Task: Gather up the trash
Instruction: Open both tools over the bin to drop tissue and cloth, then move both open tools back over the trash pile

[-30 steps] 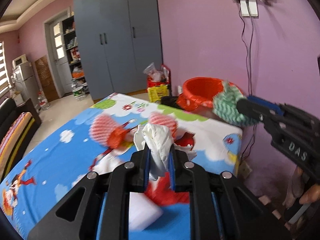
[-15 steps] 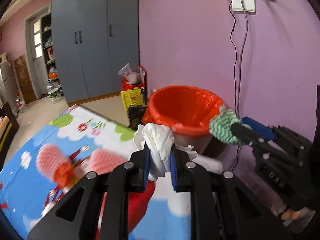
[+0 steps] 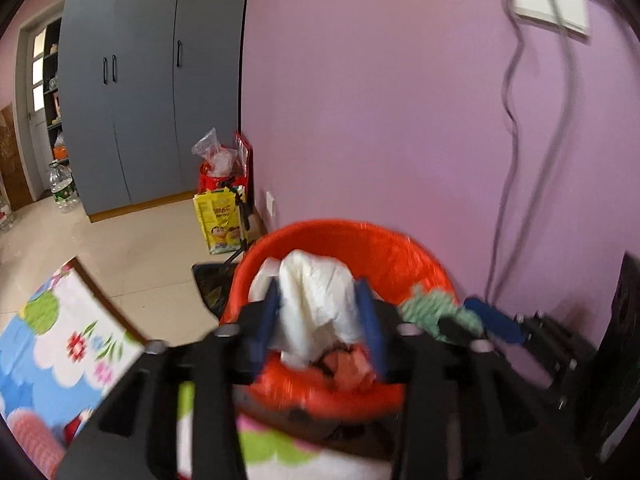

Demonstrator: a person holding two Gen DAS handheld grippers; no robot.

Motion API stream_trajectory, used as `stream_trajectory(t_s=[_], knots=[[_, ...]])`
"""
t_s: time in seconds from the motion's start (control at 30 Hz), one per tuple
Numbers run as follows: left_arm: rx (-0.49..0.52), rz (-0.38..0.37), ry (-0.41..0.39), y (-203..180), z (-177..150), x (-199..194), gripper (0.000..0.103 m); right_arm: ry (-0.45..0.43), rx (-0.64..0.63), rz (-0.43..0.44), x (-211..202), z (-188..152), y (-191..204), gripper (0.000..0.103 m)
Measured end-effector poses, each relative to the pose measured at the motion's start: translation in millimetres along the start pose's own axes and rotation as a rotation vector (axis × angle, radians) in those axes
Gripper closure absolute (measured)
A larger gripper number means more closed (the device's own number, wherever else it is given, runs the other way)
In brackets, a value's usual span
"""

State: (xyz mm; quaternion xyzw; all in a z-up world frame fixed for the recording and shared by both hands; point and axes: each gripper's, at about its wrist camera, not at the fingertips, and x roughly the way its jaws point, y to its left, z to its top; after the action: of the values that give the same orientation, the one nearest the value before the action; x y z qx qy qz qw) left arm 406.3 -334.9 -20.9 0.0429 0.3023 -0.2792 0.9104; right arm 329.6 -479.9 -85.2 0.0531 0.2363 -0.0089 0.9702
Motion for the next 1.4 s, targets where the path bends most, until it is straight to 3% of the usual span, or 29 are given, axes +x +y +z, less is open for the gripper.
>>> stream_trajectory(t_s=[0.03,0.07,0.23,0.47,0.7,1.0,1.13,1.27,1.4], knots=[[-0.003,0.002,-0.014,0.8,4.1,5.9,0.037,-0.003,-0.01,-0.005,6.8,0.8,-1.0,0.041],[-0.001,0.013,-0.031,1.4,8.7,13.2,0.035,-0.012,-0.016,-0.011,9.0,-0.2,-0.2,0.032],[0.023,0.053,-0.03,3.4,16.1,31.4,0.033,-0.005,-0.038,-0.023,17.5,-6.9,-1.3,0.032],[0.036,0.122,-0.033,10.3,3.9,2.9,0.017,-0.009,-0.01,-0.018,-13.2,-17.3,7.0,0.032],[0.049,0.193,-0.094,2.7,-21.1,-87.2,0.005,-0.042,-0.016,-0.009,-86.5,-21.8,41.4,0.032],[0.055,0.222,-0.124,10.6,-85.2,-207.6,0.005,-0.048,-0.019,0.059,-164.8,-42.0,102.0,0.027],[0.058,0.277,-0.13,32.5,-109.6,-251.0,0.005,-0.047,-0.049,0.101,-184.6,-46.8,133.3,0.025],[-0.011,0.325,-0.127,73.3,-133.7,-290.4,0.005,-0.046,-0.072,0.148,-198.2,-54.0,167.3,0.024],[-0.039,0.395,-0.112,109.0,-157.9,-311.6,0.005,-0.033,-0.087,0.189,-202.7,-64.0,196.8,0.023]])
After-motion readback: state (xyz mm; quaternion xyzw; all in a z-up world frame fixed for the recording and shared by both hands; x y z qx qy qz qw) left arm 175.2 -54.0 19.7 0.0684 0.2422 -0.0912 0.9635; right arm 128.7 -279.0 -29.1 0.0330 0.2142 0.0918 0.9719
